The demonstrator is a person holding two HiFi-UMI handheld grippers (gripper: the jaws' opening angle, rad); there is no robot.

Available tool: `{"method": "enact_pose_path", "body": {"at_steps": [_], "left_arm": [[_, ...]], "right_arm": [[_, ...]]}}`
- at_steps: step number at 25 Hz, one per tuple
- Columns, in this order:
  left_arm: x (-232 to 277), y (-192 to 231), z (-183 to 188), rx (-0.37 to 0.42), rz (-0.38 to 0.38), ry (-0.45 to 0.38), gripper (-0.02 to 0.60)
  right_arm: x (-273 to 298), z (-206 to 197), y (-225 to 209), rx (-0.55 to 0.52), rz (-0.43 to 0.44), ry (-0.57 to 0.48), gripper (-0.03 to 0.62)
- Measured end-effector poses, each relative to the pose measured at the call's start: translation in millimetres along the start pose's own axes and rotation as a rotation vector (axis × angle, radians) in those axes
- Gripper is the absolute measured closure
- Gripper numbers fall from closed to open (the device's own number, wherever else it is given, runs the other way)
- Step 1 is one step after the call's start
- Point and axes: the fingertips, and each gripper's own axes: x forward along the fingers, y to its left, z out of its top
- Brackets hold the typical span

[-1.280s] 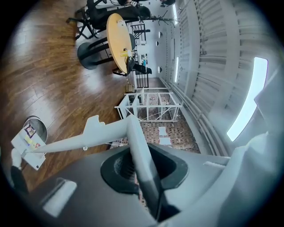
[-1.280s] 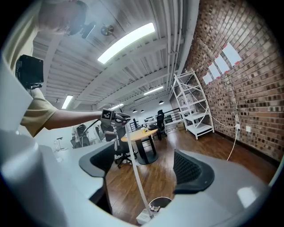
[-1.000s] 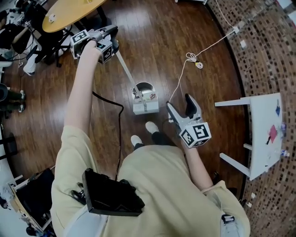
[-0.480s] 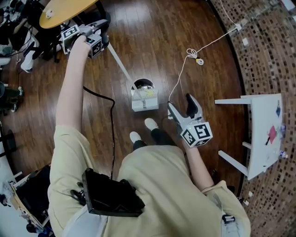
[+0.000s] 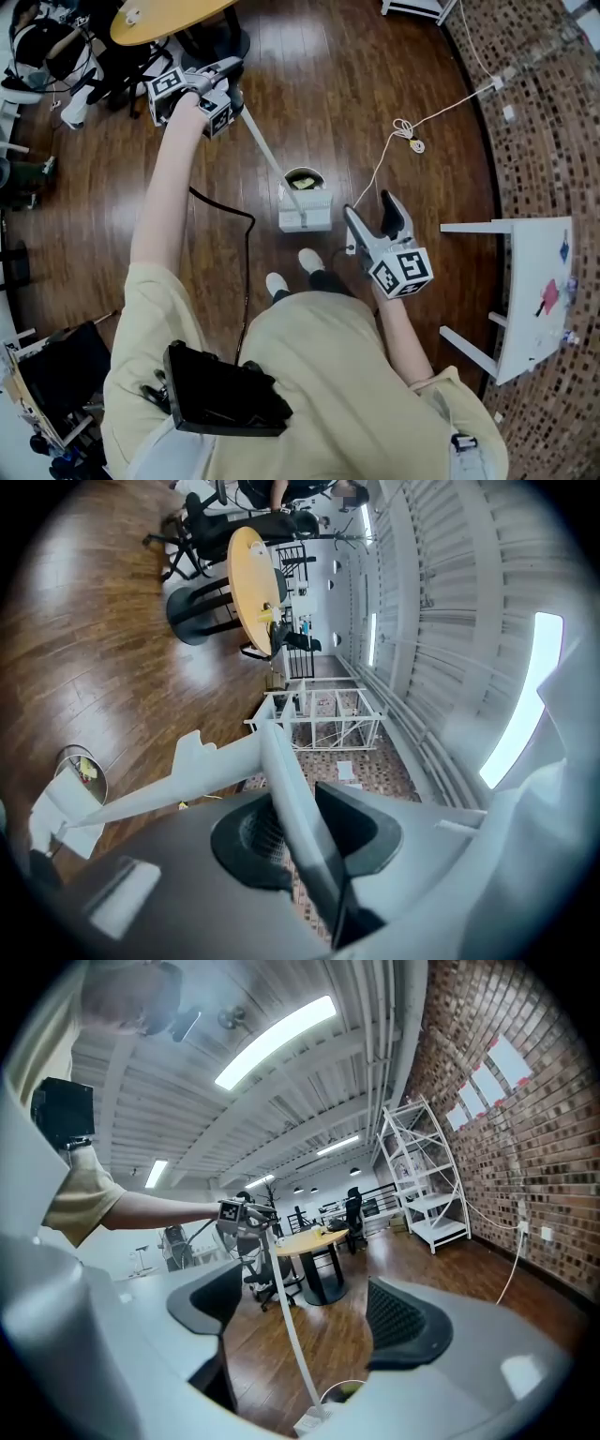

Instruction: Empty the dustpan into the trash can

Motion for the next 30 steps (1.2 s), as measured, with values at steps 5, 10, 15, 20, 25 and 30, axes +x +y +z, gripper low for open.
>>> {"method": "enact_pose_path", "body": {"at_steps": [5, 10, 15, 20, 25, 30], "left_arm": [[-44.1, -14.9, -54.1, 0.07, -0.06, 0.11, 0.526], [-110.6, -15.5, -153.2, 0.188, -0.104, 0.298, 0.569], [-167.2, -4.1, -209.8, 0.337, -0.062, 0.385, 0.574], [-217.4, -13.2, -245.0, 0.342, -0.083, 0.397, 0.581], [-274.7, -26.8, -243.5, 0.346, -0.108, 0.307, 0.571], [-338.5, -7.3, -235.3, 0.395, -0.041, 0.185, 0.566]], "right_arm": [[-4.3, -4.8, 18.3, -0.002, 0.025, 0.0, 0.191], [-7.4, 2.8, 33.5, -0.003, 0.057, -0.017, 0.191], [4.6, 16.3, 51.2, -0.027, 0.12, -0.034, 0.191], [20.0, 18.7, 85.8, -0.034, 0.224, -0.022, 0.192], [39.8, 6.8, 131.7, -0.047, 0.341, 0.014, 0.192], [56.1, -9.2, 180.3, -0.064, 0.468, 0.06, 0.192]]}}
